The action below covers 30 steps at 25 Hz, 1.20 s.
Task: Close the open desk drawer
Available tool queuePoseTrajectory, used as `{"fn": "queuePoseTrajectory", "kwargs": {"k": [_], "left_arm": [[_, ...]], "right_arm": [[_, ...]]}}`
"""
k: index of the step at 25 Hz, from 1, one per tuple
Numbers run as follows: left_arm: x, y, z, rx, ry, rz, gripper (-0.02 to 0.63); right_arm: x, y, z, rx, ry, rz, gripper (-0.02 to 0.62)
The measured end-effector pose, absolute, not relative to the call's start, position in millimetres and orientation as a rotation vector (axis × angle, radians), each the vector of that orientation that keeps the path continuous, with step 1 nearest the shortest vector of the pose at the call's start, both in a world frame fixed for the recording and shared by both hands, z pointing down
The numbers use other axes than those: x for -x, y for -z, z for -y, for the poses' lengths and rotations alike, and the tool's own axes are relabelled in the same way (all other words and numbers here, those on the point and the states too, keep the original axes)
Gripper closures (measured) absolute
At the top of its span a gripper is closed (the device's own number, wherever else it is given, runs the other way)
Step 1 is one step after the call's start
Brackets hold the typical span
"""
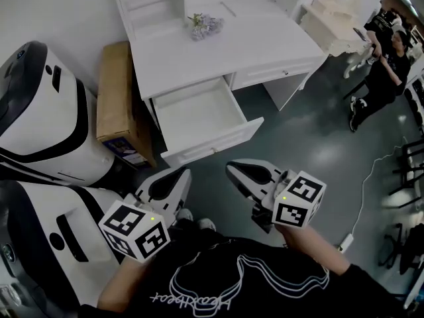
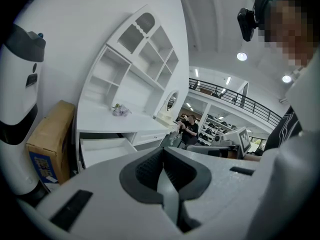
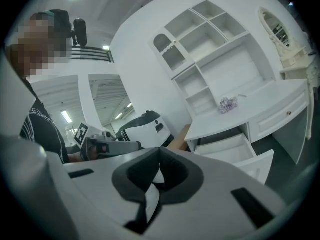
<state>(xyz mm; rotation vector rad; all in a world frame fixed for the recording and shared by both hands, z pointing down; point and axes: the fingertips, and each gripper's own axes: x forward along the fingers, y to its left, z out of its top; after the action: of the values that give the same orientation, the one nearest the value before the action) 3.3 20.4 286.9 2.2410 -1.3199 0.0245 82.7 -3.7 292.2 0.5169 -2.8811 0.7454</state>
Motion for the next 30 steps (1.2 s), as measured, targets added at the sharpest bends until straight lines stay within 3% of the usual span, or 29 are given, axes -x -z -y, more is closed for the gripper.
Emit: {"fn": "queuePoseTrajectory", "kwargs": {"k": [30], "left_arm": [[65.1, -388.0, 56.7, -2.114, -0.175, 1.269, 0.600]], "right_arm": [[-78.7, -441.8, 93.0, -0.806, -0.809, 2.575, 0.591]]}}
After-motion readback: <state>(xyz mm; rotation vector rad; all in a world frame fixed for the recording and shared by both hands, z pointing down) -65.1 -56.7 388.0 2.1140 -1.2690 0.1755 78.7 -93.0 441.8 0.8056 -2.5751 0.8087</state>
